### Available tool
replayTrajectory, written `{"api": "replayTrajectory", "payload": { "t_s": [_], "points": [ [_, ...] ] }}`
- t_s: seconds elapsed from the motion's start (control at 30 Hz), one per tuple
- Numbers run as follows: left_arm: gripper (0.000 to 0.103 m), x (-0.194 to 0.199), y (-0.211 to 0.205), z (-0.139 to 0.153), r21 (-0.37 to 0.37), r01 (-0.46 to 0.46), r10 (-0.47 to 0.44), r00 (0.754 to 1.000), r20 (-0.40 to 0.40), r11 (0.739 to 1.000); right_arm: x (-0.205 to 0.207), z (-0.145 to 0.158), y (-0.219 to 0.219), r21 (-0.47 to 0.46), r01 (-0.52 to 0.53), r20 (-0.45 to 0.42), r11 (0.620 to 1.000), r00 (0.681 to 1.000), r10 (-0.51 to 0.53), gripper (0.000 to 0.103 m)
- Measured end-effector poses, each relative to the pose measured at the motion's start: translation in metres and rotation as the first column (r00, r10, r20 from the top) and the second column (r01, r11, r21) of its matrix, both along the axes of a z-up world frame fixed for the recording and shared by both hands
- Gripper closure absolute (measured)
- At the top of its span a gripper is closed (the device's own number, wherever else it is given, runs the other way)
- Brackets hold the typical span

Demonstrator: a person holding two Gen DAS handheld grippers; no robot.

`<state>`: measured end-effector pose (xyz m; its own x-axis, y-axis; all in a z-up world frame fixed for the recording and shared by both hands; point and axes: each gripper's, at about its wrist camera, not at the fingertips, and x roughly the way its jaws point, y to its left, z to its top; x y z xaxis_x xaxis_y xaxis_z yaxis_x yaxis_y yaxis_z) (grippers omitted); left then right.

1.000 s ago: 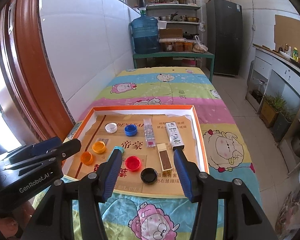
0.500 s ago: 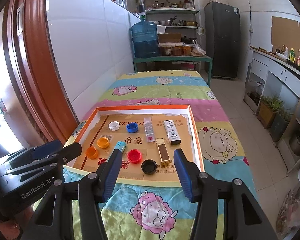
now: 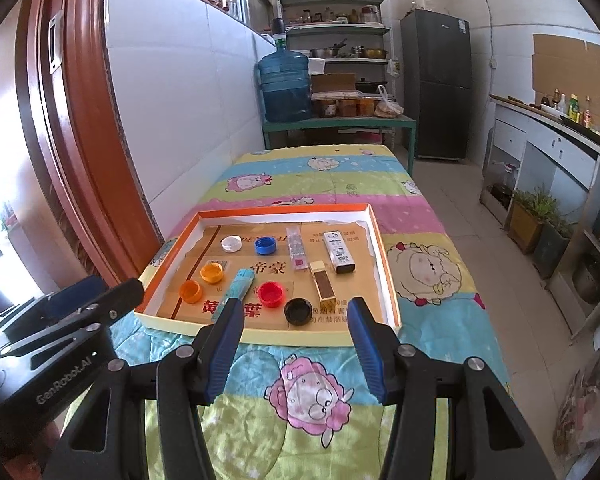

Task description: Organize rigid objects

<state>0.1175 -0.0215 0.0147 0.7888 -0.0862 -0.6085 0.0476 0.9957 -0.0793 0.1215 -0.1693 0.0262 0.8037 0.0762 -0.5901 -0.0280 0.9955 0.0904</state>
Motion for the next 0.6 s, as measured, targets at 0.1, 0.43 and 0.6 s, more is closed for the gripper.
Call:
{"api": "replayTrajectory", "payload": {
  "t_s": [0.1, 0.43, 0.6],
  "points": [
    [0.053, -0.009, 0.002, 0.002, -0.005, -0.001, 0.001, 1.0, 0.005, 1.0, -0.009, 0.001, 0.0, 0.001, 0.009, 0.01, 1.0, 1.0, -0.009, 0.05],
    [0.053, -0.045, 0.002, 0.016, 0.042, -0.039, 0.035, 0.995, 0.089, 0.998, -0.042, 0.014, 0.007, -0.027, 0.025, 0.077, 0.999, 0.997, -0.023, 0.05],
    [0.053, -0.062, 0.009, 0.023, 0.016, -0.045, 0.042, 0.989, 0.139, 0.999, -0.059, 0.021, 0.012, -0.033, 0.031, 0.116, 0.999, 0.993, -0.027, 0.05]
  ]
}}
